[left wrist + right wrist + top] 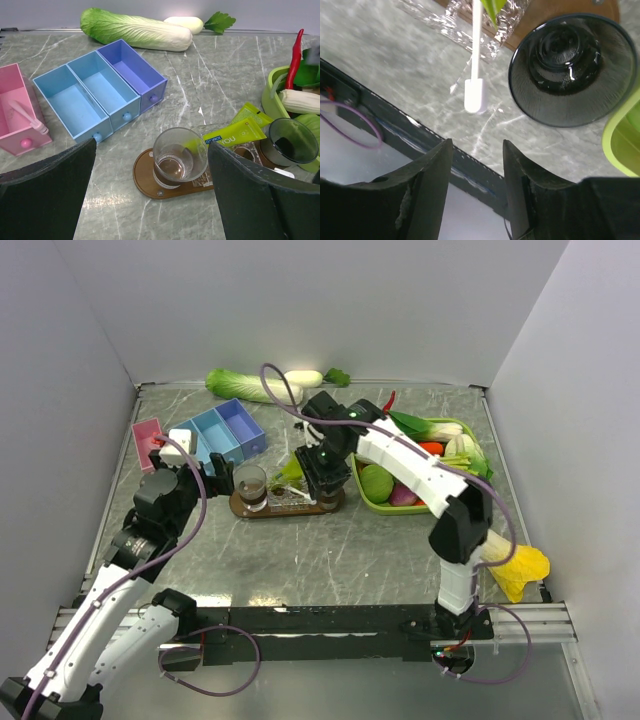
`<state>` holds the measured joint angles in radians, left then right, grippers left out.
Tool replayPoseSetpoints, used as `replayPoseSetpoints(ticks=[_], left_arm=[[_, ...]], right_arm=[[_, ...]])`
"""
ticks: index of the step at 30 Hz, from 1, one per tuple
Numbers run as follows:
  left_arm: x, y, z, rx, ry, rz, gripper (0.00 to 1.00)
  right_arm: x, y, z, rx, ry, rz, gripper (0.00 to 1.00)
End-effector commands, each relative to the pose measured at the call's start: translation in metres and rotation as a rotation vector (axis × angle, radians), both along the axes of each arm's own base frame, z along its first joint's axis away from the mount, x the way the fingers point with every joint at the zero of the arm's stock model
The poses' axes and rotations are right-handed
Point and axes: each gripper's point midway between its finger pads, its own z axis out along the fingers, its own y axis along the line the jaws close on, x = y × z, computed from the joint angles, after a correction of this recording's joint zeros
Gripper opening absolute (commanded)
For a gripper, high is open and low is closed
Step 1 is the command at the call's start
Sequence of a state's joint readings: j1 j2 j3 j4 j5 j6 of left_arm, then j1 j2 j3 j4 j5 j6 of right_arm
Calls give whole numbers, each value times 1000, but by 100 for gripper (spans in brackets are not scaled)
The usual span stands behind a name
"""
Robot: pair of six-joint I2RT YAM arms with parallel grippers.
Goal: Prepare toiletry sets of a toothbrush and toothpaste on the tray
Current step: Place the toothbrush in the toothpaste holder.
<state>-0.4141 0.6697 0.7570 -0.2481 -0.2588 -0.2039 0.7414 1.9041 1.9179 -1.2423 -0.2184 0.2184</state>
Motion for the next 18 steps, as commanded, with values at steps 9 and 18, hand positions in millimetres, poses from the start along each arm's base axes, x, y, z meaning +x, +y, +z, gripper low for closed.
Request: replayPoseSetpoints(ticks=[9, 18], left_arm=[[8, -6, 2, -8, -8, -19, 97], [10, -8, -3, -2, 13, -23, 97]], right_arm=[[50, 35, 39, 306, -313, -139, 41], [62, 41, 24, 317, -393, -149, 38]])
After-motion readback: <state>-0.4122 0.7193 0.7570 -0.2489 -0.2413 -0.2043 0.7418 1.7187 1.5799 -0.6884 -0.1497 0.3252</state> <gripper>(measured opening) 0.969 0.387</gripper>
